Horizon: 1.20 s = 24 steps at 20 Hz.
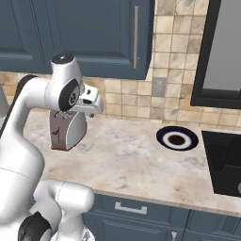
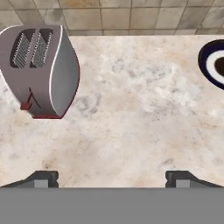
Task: Open the cabinet. Pick the soap dispenser and place it next to the sink. Then close the cabinet.
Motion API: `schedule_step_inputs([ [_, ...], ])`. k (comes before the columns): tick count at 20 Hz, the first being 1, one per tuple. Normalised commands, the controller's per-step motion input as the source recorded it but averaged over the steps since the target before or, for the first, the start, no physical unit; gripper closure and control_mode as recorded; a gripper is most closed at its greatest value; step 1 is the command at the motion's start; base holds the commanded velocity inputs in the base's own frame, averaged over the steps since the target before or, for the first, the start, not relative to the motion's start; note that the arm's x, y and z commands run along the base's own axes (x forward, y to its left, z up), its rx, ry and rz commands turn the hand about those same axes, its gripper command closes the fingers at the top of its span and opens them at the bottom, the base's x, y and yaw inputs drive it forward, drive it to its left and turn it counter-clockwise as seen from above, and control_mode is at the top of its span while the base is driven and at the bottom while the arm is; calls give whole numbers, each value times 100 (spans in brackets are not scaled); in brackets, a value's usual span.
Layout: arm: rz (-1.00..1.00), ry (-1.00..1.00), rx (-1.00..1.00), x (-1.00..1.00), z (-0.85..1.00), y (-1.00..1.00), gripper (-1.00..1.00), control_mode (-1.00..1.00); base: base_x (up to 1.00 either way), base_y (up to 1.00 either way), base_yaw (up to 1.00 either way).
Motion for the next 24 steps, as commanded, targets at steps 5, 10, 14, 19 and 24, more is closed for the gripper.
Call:
schedule_step_inputs([
  [5, -8, -23, 0, -27, 37, -51, -100, -100, 0, 0, 0],
  [10, -13, -23, 0, -2, 37, -51, -100, -100, 0, 0, 0],
  [14, -13, -19, 0, 0, 48, -44, -100, -100, 0, 0, 0],
  [19, -12, -8, 0, 0, 52, -29, -100, -100, 0, 0, 0],
  [24, -11, -3, 0, 0, 51, -22, -100, -100, 0, 0, 0],
])
